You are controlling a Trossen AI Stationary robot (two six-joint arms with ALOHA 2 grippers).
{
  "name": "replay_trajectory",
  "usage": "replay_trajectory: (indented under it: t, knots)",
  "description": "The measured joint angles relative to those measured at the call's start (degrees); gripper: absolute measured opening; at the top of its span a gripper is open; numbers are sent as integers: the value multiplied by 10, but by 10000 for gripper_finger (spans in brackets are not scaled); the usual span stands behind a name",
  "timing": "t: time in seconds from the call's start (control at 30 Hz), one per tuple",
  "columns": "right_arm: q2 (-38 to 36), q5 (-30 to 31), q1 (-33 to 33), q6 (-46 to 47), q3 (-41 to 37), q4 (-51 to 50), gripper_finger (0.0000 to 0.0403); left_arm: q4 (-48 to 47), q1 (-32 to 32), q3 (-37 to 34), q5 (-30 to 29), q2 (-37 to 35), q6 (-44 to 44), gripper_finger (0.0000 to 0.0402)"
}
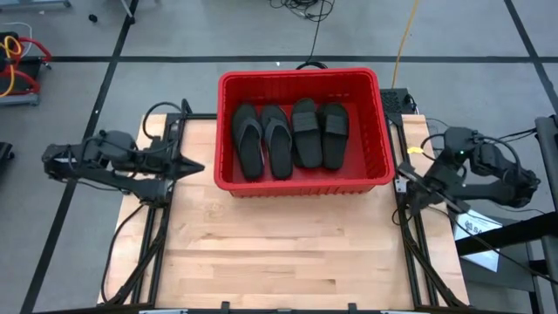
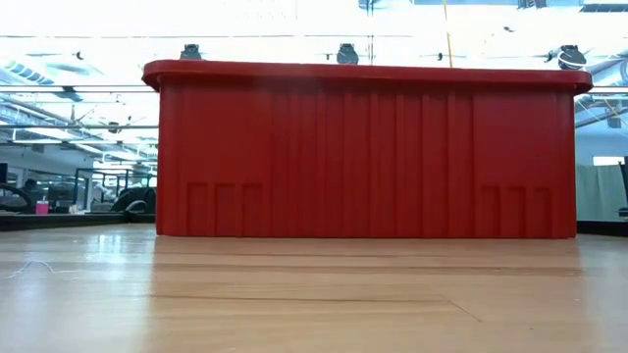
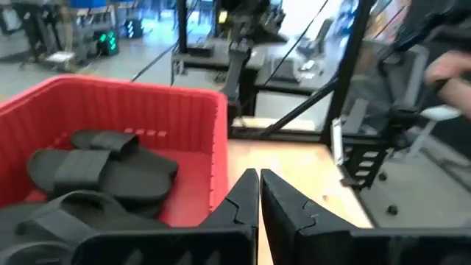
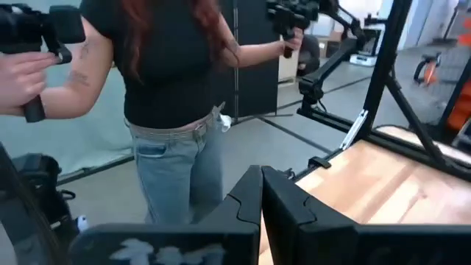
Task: Pick and place slides into bin
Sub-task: Return to Home Position
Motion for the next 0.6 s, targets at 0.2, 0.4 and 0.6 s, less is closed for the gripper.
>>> replay_trajectory:
  t: [0.2,0.4,0.6]
  knots:
    - [-65,0,0,21,-51,43,0,63,0,-93,47,-98,-1,3]
    - [-120,0,0,38,-112,109,0,135,0,-176,70,-175,-26,9]
    - [-136,-21,0,164,-183,249,0,196,0,-250,109,-216,-34,7]
